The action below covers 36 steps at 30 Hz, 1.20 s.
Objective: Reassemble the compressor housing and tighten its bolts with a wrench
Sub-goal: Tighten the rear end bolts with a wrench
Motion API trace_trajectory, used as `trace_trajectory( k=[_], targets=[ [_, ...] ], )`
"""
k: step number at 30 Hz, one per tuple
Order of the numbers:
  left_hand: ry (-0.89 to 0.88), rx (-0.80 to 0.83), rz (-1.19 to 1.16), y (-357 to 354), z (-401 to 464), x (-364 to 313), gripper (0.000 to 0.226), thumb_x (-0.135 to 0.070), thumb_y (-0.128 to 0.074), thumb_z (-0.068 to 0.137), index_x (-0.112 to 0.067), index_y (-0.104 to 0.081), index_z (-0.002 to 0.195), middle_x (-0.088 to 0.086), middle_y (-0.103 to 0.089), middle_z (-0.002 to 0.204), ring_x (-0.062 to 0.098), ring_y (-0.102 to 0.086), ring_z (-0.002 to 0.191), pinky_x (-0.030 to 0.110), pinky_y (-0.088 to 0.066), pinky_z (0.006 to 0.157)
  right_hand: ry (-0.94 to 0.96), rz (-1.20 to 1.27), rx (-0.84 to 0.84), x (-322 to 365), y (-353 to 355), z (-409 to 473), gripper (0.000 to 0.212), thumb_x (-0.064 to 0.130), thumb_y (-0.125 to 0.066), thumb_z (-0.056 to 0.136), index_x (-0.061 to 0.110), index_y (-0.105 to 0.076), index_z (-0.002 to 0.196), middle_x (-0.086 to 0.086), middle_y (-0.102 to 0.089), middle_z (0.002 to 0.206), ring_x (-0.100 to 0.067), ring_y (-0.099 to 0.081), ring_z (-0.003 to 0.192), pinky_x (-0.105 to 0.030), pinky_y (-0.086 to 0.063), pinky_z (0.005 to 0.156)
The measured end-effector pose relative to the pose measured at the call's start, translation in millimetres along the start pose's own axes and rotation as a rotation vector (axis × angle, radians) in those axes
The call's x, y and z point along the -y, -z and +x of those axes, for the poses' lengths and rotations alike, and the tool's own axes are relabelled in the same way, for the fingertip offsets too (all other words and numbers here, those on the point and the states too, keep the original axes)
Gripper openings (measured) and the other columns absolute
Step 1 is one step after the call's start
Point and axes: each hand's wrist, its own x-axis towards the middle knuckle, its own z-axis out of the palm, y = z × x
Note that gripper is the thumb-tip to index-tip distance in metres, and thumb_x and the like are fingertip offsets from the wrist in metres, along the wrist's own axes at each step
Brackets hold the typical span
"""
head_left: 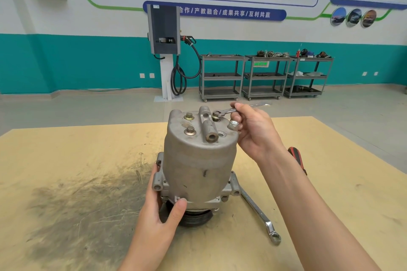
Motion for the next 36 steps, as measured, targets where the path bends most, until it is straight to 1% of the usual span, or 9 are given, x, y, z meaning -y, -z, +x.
trace_trajectory(
  k=[8,13,16,19,23,26,29,32,36],
  targets=[
    [-0.041,-0.010,0.021,-1.1,-1.3,-2.5,0.110,-0.085,-0.063,0.062,-0.046,-0.011,0.152,-0.049,-0.029,0.142,-0.017,-0.030,0.135,0.030,-0.027,0.112,0.024,-0.030,0.124,4.7,4.4,-1.3,0.014,0.009,-0.046,0.100,0.006,-0.055,0.090,0.001,-0.048,0.050,-0.007,-0.039,0.042,-0.016,-0.038,0.041],
    [-0.022,-0.002,0.003,-1.8,-2.0,-5.6,0.113,-0.084,-0.063,0.061,-0.044,-0.012,0.153,-0.046,-0.035,0.141,-0.011,-0.037,0.135,0.038,-0.029,0.117,0.130,-0.075,0.211,4.3,11.3,0.1,0.014,0.019,-0.051,0.096,0.010,-0.056,0.086,0.001,-0.051,0.054,-0.009,-0.043,0.049,-0.018,-0.042,0.048],
    [-0.016,0.003,0.010,-1.7,-2.8,-7.2,0.111,-0.084,-0.062,0.061,-0.047,-0.011,0.151,-0.048,-0.033,0.140,-0.010,-0.037,0.136,0.041,-0.029,0.118,0.288,-0.181,0.221,3.1,13.8,0.1,0.014,0.026,-0.058,0.087,0.012,-0.055,0.086,0.002,-0.053,0.056,-0.009,-0.045,0.052,-0.020,-0.039,0.051],
    [-0.007,0.006,0.014,-1.1,-3.1,-7.1,0.110,-0.086,-0.061,0.060,-0.050,-0.010,0.150,-0.046,-0.034,0.141,-0.009,-0.037,0.136,0.042,-0.029,0.119,0.507,-0.321,0.200,1.3,13.8,-2.4,0.013,0.016,-0.055,0.095,0.011,-0.051,0.083,0.003,-0.051,0.056,-0.011,-0.044,0.052,-0.020,-0.038,0.050],
    [-0.006,0.007,0.008,-0.8,-3.0,-6.0,0.109,-0.085,-0.063,0.061,-0.050,-0.011,0.151,-0.039,-0.036,0.145,-0.006,-0.036,0.138,0.043,-0.028,0.119,0.830,-0.672,0.137,2.2,7.7,-13.7,0.017,0.016,-0.056,0.093,0.013,-0.047,0.079,-0.005,-0.045,0.058,-0.021,-0.040,0.052,-0.033,-0.036,0.050],
    [-0.012,0.006,0.007,-1.0,-2.7,-5.5,0.108,-0.084,-0.063,0.063,-0.050,-0.013,0.151,-0.040,-0.034,0.146,-0.007,-0.035,0.138,0.044,-0.028,0.119,1.058,-0.968,0.149,6.4,0.9,-21.1,0.019,0.018,-0.057,0.094,0.006,-0.052,0.080,0.012,-0.040,0.060,-0.008,-0.039,0.049,-0.017,-0.034,0.051],
    [-0.012,0.009,-0.002,-0.9,-2.4,-4.4,0.105,-0.083,-0.065,0.064,-0.051,-0.014,0.151,-0.037,-0.036,0.147,-0.006,-0.036,0.138,0.046,-0.028,0.118,1.176,-1.195,0.090,7.8,-8.8,-27.1,0.035,0.031,-0.048,0.095,0.000,-0.056,0.081,0.014,-0.038,0.061,-0.006,-0.037,0.048,-0.019,-0.033,0.052],
    [-0.003,0.011,-0.014,-0.5,-2.3,-3.5,0.104,-0.082,-0.066,0.064,-0.054,-0.013,0.150,-0.032,-0.038,0.149,-0.003,-0.036,0.139,0.046,-0.028,0.119,1.108,-1.007,0.057,11.7,-13.2,-31.3,0.020,0.023,-0.048,0.099,0.012,-0.049,0.083,0.012,-0.039,0.059,-0.004,-0.037,0.046,-0.016,-0.030,0.050],
    [0.006,0.010,-0.012,0.1,-3.1,-2.8,0.105,-0.084,-0.065,0.062,-0.058,-0.011,0.148,-0.034,-0.038,0.148,-0.004,-0.036,0.139,0.045,-0.027,0.119,0.699,-0.503,0.074,23.0,-7.5,-25.6,0.025,0.019,-0.037,0.104,0.015,-0.047,0.082,0.000,-0.044,0.062,-0.012,-0.039,0.055,-0.023,-0.034,0.054]
  ],
)
